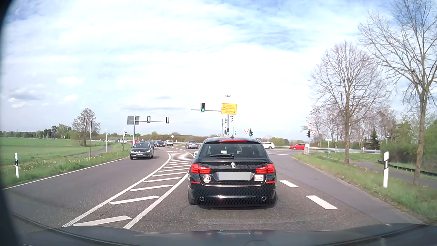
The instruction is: Follow the waypoints while adhering to traffic rules and regulations
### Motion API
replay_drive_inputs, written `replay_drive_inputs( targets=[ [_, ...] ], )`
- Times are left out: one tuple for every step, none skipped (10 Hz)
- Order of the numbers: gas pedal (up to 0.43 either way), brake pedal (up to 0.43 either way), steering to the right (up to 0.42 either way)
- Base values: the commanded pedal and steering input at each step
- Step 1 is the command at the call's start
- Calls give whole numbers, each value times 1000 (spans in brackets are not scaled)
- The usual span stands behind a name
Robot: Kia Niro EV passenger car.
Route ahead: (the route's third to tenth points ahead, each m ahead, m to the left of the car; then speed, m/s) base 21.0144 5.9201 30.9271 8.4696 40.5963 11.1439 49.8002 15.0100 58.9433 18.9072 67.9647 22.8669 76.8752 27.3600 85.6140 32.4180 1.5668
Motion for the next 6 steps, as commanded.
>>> replay_drive_inputs(
  targets=[
    [110,0,-19],
    [150,0,-19],
    [157,0,-19],
    [169,0,-18],
    [169,0,-18],
    [169,0,-18]
  ],
)
